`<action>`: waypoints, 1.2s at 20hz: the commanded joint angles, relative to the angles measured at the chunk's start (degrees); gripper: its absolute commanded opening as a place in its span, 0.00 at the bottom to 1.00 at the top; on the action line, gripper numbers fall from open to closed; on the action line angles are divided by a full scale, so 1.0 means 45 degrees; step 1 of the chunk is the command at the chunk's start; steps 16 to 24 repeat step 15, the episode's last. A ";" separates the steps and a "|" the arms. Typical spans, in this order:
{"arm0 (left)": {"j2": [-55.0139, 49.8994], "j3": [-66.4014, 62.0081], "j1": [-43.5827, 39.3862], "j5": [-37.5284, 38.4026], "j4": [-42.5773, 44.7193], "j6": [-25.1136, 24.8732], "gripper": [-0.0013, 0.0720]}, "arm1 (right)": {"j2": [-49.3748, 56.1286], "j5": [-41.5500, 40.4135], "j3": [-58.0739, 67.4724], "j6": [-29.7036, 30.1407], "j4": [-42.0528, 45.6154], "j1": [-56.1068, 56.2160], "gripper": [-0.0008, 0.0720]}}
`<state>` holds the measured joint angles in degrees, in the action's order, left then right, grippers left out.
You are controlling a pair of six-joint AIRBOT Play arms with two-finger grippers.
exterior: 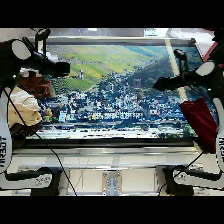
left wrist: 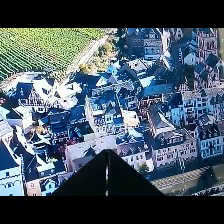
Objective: Fold the shirts.
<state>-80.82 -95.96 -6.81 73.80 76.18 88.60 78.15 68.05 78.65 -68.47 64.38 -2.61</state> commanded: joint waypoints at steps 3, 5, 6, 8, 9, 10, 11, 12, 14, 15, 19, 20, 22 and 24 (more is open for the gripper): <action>-0.0005 0.0005 0.0005 0.0238 -0.0044 0.0063 0.03 | -0.0015 -0.0597 -0.0019 0.0087 0.3619 0.3045 0.65; -0.0005 0.0005 0.0005 0.0238 -0.0039 0.0063 0.03 | -0.0015 -0.0636 -0.0019 0.0092 0.3594 0.3371 0.65; -0.0005 0.0005 0.0005 0.0238 -0.0044 0.0063 0.03 | -0.0015 -0.0631 -0.0019 0.0092 0.3599 0.3487 0.65; -0.0005 0.0005 0.0005 0.0243 -0.0044 0.0063 0.03 | -0.0015 -0.0631 -0.0019 0.0092 0.3551 0.3570 0.65; -0.0005 0.0005 0.0005 0.0238 -0.0039 0.0063 0.03 | -0.0015 -0.0636 -0.0019 0.0092 0.3565 0.3565 0.65; -0.0005 0.0005 0.0005 0.0238 -0.0044 0.0063 0.03 | -0.0015 -0.0631 -0.0019 0.0092 0.3570 0.3555 0.65; -0.0005 0.0005 0.0005 0.0243 -0.0044 0.0063 0.03 | -0.0015 -0.0631 -0.0019 0.0092 0.3565 0.3551 0.65; -0.0005 0.0005 0.0005 0.0238 -0.0044 0.0063 0.03 | -0.0015 -0.0631 -0.0019 0.0092 0.3565 0.3555 0.65; -0.0005 0.0005 0.0005 0.0238 -0.0044 0.0063 0.03 | -0.0015 -0.0631 -0.0019 0.0092 0.3565 0.3555 0.65; -0.0005 0.0005 0.0005 0.0238 -0.0044 0.0063 0.03 | -0.0015 -0.0631 -0.0019 0.0092 0.3565 0.3555 0.65; -0.0005 0.0005 0.0005 0.0238 -0.0044 0.0063 0.03 | -0.0015 -0.0631 -0.0019 0.0092 0.3565 0.3555 0.65; -0.0005 0.0005 0.0005 0.0238 -0.0044 0.0063 0.03 | -0.0015 -0.0631 -0.0019 0.0092 0.3565 0.3555 0.65; -0.0005 0.0005 0.0005 0.0238 -0.0044 0.0063 0.03 | -0.0015 -0.0631 -0.0019 0.0092 0.3565 0.3555 0.65; -0.0005 0.0005 0.0005 0.0238 -0.0044 0.0063 0.03 | -0.0015 -0.0631 -0.0019 0.0092 0.3565 0.3555 0.65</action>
